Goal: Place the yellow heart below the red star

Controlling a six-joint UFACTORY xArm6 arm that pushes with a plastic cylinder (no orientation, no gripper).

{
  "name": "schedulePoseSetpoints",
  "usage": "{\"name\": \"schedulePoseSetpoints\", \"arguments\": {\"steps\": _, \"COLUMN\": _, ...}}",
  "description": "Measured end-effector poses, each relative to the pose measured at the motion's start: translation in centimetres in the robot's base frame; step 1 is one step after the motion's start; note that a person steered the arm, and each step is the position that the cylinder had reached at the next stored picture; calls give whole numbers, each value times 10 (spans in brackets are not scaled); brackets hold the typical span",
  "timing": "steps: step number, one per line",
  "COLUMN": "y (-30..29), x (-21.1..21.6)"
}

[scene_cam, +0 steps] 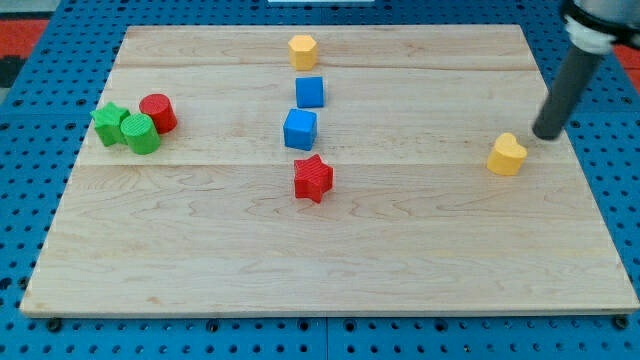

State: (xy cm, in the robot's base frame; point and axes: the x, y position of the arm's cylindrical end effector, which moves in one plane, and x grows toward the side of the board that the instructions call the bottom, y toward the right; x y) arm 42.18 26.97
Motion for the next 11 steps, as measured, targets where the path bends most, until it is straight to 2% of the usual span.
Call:
{"name": "schedulePoseSetpoints", "arguments": {"steps": 1, "y": -82, "x": 36}}
{"name": "schedulePoseSetpoints", "arguments": {"steps": 2, "y": -158, "x": 42}}
{"name": "schedulePoseSetpoints", "arguments": {"steps": 3, "y": -121, "x": 6}}
{"name": "schedulePoseSetpoints", "arguments": {"steps": 4, "y": -175, "x": 14}}
{"name": "schedulePoseSetpoints", "arguments": {"steps": 5, "y": -215, "x": 60}}
{"name": "schedulePoseSetpoints", "arguments": {"steps": 6, "y": -194, "x": 81}}
{"name": "schedulePoseSetpoints", "arguments": {"steps": 7, "y": -182, "x": 70}}
{"name": "schedulePoseSetpoints", "arguments": {"steps": 8, "y": -200, "x": 50}}
{"name": "schedulePoseSetpoints", "arguments": {"steps": 10, "y": -243, "x": 119}}
{"name": "schedulePoseSetpoints", "arguments": {"steps": 11, "y": -222, "x": 102}}
